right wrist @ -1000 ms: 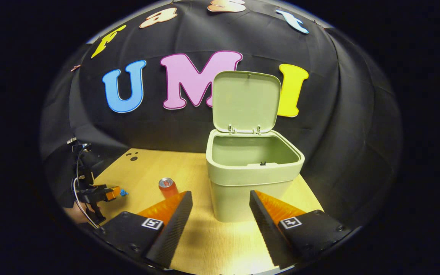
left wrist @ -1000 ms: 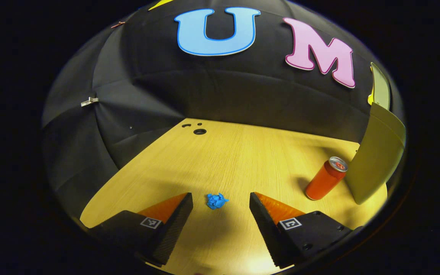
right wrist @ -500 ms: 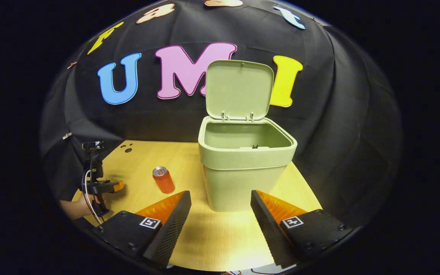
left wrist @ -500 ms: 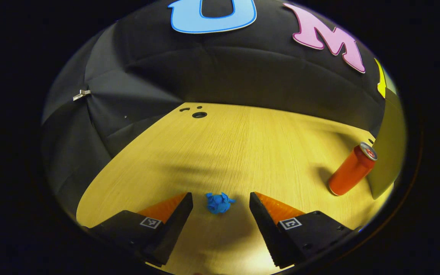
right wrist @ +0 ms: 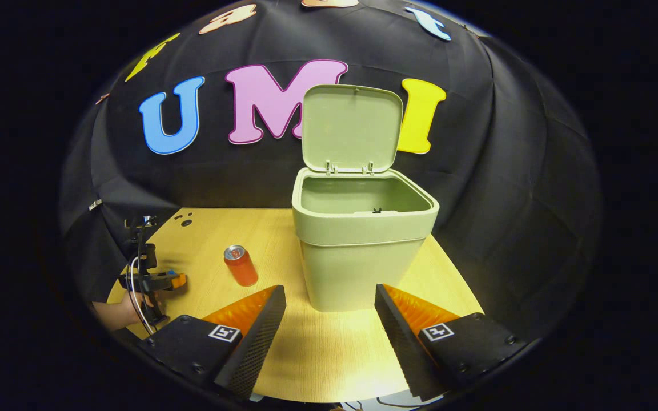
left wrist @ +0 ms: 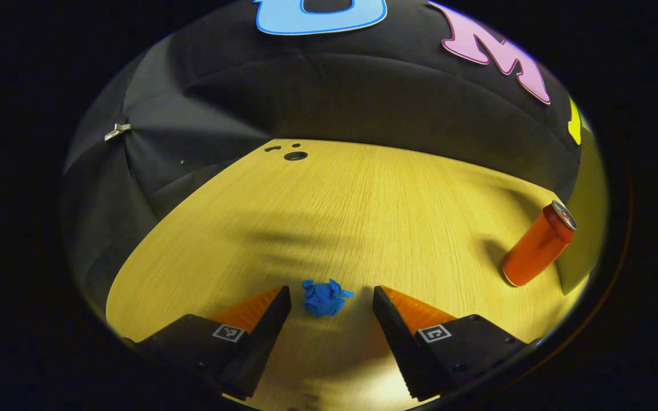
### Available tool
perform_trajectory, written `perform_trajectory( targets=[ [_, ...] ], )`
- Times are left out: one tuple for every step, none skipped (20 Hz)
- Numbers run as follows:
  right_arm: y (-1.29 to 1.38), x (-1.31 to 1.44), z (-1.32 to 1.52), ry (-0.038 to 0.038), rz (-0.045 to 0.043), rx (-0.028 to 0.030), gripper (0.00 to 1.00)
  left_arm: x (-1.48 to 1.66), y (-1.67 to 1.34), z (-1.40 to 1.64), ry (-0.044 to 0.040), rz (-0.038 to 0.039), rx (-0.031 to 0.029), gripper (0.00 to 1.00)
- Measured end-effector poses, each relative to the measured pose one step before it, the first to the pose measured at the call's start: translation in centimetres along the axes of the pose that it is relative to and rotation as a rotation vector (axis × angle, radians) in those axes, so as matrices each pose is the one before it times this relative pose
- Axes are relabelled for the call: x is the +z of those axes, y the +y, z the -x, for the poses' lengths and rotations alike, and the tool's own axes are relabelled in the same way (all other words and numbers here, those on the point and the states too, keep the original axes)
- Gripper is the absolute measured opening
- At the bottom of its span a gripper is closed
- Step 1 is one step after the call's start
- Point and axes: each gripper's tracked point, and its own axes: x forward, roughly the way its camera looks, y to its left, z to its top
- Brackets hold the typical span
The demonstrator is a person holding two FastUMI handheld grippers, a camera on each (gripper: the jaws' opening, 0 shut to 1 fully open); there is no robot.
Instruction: Press the lid of the desktop garbage bin to open it, pick up the crumpled paper on the desktop and throw it into the bin, then pick up the pop can on the desktop and drop it into the bin, and finally close the garbage bin lid.
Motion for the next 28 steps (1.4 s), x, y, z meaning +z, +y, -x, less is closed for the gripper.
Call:
perform_trajectory(
  targets=[
    [-0.032, 0.03, 0.037, 0.00065, -0.00048, -0.00393, 0.99, -0.276, -0.299, -0.05, 0.00603, -0.00727, -0.0081, 0.91],
    [-0.116, -0.028, 0.004, 0.00108, -0.00016, -0.00549, 0.99, 0.305, -0.061, 0.092, -0.01349, -0.00429, -0.00433, 0.89],
    [-0.039, 0.059, 0.025, -0.00091, -0.00292, -0.00341, 0.99, -0.275, -0.189, -0.377, 0.00199, -0.00251, -0.00977, 0.84],
    [-0.022, -0.09, 0.084, -0.00047, -0.00472, -0.00298, 0.99, 0.106, -0.106, -0.047, -0.00929, -0.00737, -0.00052, 0.84],
    [-0.052, -0.025, -0.026, 0.00038, -0.00523, -0.00213, 0.99, -0.124, -0.062, 0.106, -0.00087, -0.00301, -0.00543, 0.76],
    [0.052, -0.222, -0.046, 0.00507, -0.00602, -0.0013, 0.99, 0.131, -0.053, 0.071, -0.01143, -0.0058, -0.00635, 0.75],
    [0.02, -0.115, -0.028, 0.00451, -0.00689, 0.00014, 0.99, -0.154, -0.102, -0.143, -0.00431, -0.00404, -0.00497, 0.7],
    [0.045, -0.124, 0.031, 0.00172, -0.00497, 0.00026, 0.99, 0.147, -0.074, 0.042, -0.01361, -0.00483, -0.00063, 0.66],
    [-0.039, 0.003, -0.106, -0.00284, -0.00153, -0.00123, 0.99, -0.097, 0.125, 0.083, -0.00556, -0.002, -0.00053, 0.54],
    [-0.099, 0.16, 0.068, -0.00449, 0.00145, -0.00098, 0.99, -0.013, -0.006, -0.003, -0.00443, -0.00125, -0.00313, 0.47],
    [-0.067, 0.112, 0.0, -0.00427, 0.0041, -0.00053, 0.99, 0.031, -0.026, 0.073, 0.00238, -0.00356, -0.00071, 0.46],
    [-0.042, -0.034, -0.041, -0.0042, 0.00477, -0.00031, 0.99, 0.061, -0.049, -0.017, 0.00195, -0.00793, -0.00146, 0.39],
    [-0.115, 0.023, -0.089, -0.0012, 0.00375, -0.00027, 0.99, 0.009, -0.127, 0.112, 0.00549, -0.00985, -0.00216, 0.39],
    [-0.349, 0.086, -0.062, -0.00115, 0.001, 0.00059, 0.99, 0.021, -0.11, 0.05, 0.00788, -0.00898, -0.00293, 0.37],
    [-0.324, 0.147, -0.034, -0.00392, -0.00049, 0.00081, 0.99, 0.045, -0.207, 0.129, 0.00616, -0.00564, -0.00559, 0.34],
    [-0.16, -0.003, -0.137, -0.0018, -0.00033, 0.00389, 0.99, 0.083, -0.33, 0.239, 0.00545, -0.00506, -0.00829, 0.33],
    [-0.117, -0.163, -0.246, 0.00357, 0.00274, 0.00687, 0.99, -0.08, -0.449, 0.107, 0.00601, -0.00504, -0.00416, 0.33],
    [0.005, -0.368, -0.245, 0.00864, 0.00557, 0.00681, 0.99, 0.302, -0.275, 0.438, -0.00345, -0.00482, -0.00367, 0.32],
    [0.024, -0.205, -0.247, 0.00755, 0.00639, 0.00922, 0.99, 0.418, -0.228, 0.355, -0.00795, -0.00826, -0.00141, 0.31],
    [0.194, -0.178, -0.342, 0.0037, 0.0065, 0.00944, 0.99, 0.319, -0.155, 0.313, -0.00607, -0.00619, 0.00062, 0.3],
    [-0.039, -0.013, -0.168, -0.00006, 0.00505, 0.00909, 0.99, 0.528, -0.258, 0.397, -0.00589, -0.00204, -0.00269, 0.32],
    [0.065, 0.06, -0.053, -0.00246, 0.00468, 0.01482, 0.99, 0.684, -0.252, 0.476, -0.00987, 0.00179, -0.00307, 0.34],
    [0.124, -0.025, -0.06, -0.00287, 0.00939, 0.01548, 0.99, 0.915, -0.29, 0.614, -0.01243, 0.00392, -0.00459, 0.3],
    [0.058, -0.039, -0.206, -0.00023, 0.01467, 0.01373, 0.99, 0.824, -0.227, 0.524, -0.01291, 0.00326, -0.00245, 0.32],
    [-0.103, 0.107, -0.289, -0.00135, 0.01457, 0.0114, 0.99, 0.724, -0.17, 0.496, -0.00942, 0.00184, -0.00415, 0.34],
    [-0.086, 0.037, -0.18, -0.00306, 0.00931, 0.01079, 0.99, 0.915, -0.262, 0.682, -0.01047, -0.0001, -0.00185, 0.32],
    [-0.023, 0.149, -0.182, -0.00347, 0.00286, 0.01196, 0.99, 1.001, -0.563, 0.667, -0.00998, -0.00362, -0.00696, 0.34],
    [-0.057, 0.075, -0.13, -0.00408, 0.00038, 0.00919, 0.99, 1.118, -0.376, 0.782, -0.01332, -0.00669, -0.00729, 0.32]
  ],
)
